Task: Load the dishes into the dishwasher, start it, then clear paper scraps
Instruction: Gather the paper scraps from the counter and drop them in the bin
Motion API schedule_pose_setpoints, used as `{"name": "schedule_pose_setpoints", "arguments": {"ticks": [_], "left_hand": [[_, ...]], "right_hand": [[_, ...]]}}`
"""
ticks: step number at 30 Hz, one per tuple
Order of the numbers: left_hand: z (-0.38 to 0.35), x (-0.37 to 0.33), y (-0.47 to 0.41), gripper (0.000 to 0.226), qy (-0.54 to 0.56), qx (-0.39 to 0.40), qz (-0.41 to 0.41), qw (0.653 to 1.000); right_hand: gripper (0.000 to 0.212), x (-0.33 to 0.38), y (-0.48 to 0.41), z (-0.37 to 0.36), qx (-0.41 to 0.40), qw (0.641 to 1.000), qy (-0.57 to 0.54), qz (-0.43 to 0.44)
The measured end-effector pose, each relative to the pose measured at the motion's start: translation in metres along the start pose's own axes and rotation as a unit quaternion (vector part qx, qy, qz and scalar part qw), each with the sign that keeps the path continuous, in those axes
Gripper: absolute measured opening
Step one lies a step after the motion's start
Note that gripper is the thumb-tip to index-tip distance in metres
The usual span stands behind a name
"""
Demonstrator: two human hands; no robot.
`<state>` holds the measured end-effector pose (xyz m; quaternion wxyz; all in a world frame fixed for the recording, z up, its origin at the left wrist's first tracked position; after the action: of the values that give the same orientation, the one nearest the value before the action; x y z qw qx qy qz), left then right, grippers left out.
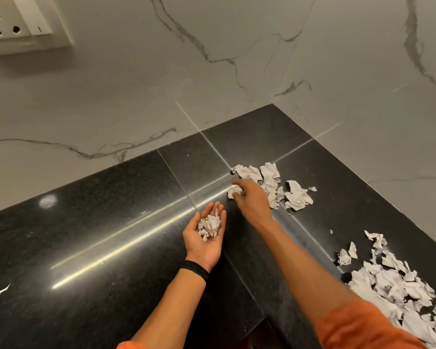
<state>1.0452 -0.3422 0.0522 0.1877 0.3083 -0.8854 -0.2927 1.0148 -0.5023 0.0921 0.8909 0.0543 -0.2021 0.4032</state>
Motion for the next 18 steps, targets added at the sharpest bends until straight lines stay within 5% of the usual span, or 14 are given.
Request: {"name": "schedule_pose_setpoints", "arguments": {"ticks": [5, 12, 18], "left_hand": [[-0.001, -0.007, -0.002, 0.04, 0.009, -0.002, -0.002, 1.0], [-0.002, -0.005, -0.014, 0.039, -0.002, -0.013, -0.023, 1.0], [-0.013, 0.013, -0.03, 0.043, -0.054, -0.001, -0.012, 0.998]], "right_hand": [[0.038, -0.015, -0.018, -0.024, 0.076, 0.984, 0.147, 0.065], [0.023, -0.01, 0.013, -0.001, -0.006, 0.988, -0.128, -0.086], [0.021, 0.02, 0.033, 0.006, 0.087, 0.981, -0.172, -0.022]]}}
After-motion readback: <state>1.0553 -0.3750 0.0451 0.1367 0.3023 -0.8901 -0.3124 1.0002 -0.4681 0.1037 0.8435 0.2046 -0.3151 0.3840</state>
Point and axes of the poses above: each hand's wrist, its own y-axis away from the middle knuckle, its own z-axis out of the back of the hand, x = y × z, the point moved 4 cm from there along -y, towards the middle knuckle, and after that the axes turned 14 degrees about y, right-handed, at the moved point
